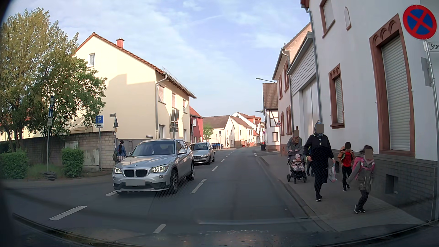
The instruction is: Follow the waypoints while adhering to traffic rules and regulations
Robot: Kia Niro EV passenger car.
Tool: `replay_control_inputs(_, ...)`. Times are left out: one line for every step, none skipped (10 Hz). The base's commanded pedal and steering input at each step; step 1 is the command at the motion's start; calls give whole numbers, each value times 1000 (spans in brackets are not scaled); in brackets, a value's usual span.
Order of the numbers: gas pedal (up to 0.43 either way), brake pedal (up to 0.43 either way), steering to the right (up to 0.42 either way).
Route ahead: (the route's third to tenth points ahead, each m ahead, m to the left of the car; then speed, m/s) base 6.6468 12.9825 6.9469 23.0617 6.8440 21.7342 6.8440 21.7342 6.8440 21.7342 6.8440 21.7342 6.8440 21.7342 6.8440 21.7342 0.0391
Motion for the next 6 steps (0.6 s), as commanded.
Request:
replay_control_inputs(0,98,-5)
replay_control_inputs(0,91,-5)
replay_control_inputs(0,98,-5)
replay_control_inputs(0,98,-5)
replay_control_inputs(0,98,-5)
replay_control_inputs(0,98,-5)
